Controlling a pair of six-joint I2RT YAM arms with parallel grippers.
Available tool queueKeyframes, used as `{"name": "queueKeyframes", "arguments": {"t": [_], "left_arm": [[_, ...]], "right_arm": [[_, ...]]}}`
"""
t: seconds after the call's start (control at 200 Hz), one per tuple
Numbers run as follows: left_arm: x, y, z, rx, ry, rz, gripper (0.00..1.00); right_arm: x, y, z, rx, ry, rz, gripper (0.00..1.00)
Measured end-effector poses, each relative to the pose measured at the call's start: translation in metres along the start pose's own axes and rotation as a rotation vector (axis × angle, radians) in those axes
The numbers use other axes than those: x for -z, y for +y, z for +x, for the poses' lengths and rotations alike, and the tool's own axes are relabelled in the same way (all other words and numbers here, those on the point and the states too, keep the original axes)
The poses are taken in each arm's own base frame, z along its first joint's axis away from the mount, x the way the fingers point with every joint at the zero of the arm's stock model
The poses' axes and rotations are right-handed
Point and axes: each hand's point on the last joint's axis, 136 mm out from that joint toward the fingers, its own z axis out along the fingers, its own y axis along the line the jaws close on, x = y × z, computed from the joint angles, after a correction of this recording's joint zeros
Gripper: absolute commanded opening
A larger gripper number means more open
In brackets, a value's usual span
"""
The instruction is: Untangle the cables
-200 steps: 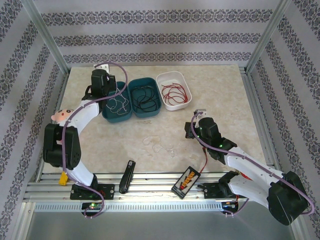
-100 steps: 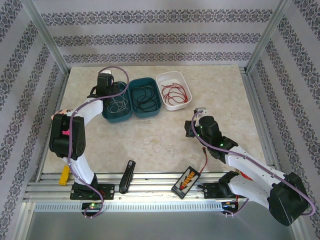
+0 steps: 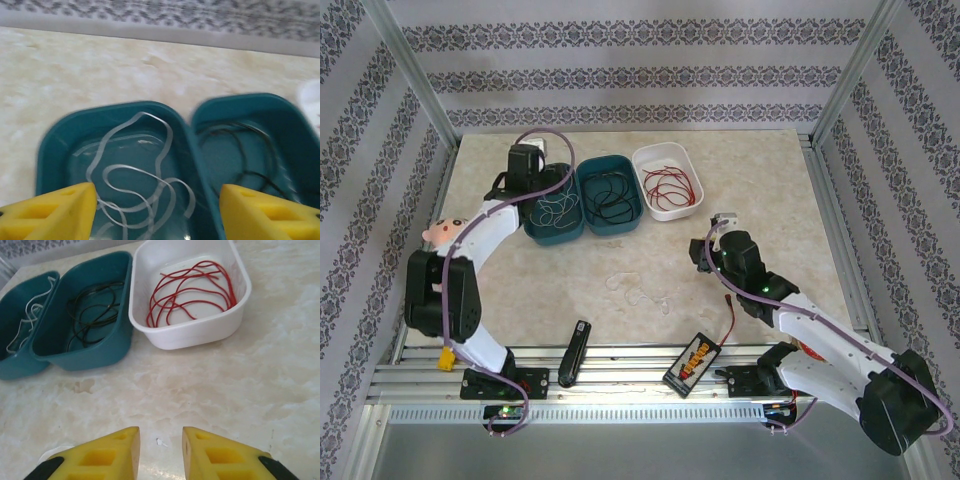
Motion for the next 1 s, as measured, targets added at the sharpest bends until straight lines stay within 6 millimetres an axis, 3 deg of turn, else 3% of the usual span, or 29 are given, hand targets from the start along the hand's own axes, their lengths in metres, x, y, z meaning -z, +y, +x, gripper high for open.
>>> {"name": "queueKeyframes", "arguments": {"t": [0.07, 0.155, 0.21, 0.235, 0.25, 0.345, 0.44, 0.675, 0.819, 0.999], "left_arm": [[0.014, -0.033, 0.012, -0.041, 0.014, 0.082, 0.66], [0.031, -0.078, 0.041, -0.123, 0.059, 0.188, 0.66], [0.042, -0.105, 0.063, -0.183, 0.1, 0.257, 0.66], [0.045, -0.114, 0.071, -0.208, 0.115, 0.278, 0.65], [0.049, -0.122, 0.08, -0.232, 0.133, 0.304, 0.65], [0.065, -0.154, 0.119, -0.345, 0.214, 0.409, 0.63], [0.079, -0.17, 0.152, -0.437, 0.293, 0.492, 0.62], [0.095, -0.19, 0.212, -0.573, 0.457, 0.592, 0.59], [0.104, -0.199, 0.253, -0.655, 0.566, 0.618, 0.56], [0.105, -0.204, 0.28, -0.727, 0.654, 0.611, 0.53]], "right_arm": [[0.003, -0.003, -0.005, -0.007, -0.014, 0.023, 0.42], [0.007, -0.007, -0.01, -0.014, -0.028, 0.049, 0.58], [0.01, -0.012, -0.013, -0.04, -0.037, 0.068, 0.76], [0.012, -0.014, -0.014, -0.04, -0.041, 0.077, 0.94], [0.013, -0.016, -0.015, -0.049, -0.044, 0.083, 0.98], [0.02, -0.029, -0.022, -0.09, -0.066, 0.131, 0.98], [0.027, -0.047, -0.026, -0.149, -0.077, 0.191, 0.98], [0.049, -0.096, -0.023, -0.327, -0.091, 0.35, 0.98], [0.063, -0.104, -0.025, -0.374, -0.122, 0.369, 0.98], [0.069, -0.111, -0.024, -0.396, -0.135, 0.384, 0.98]]}}
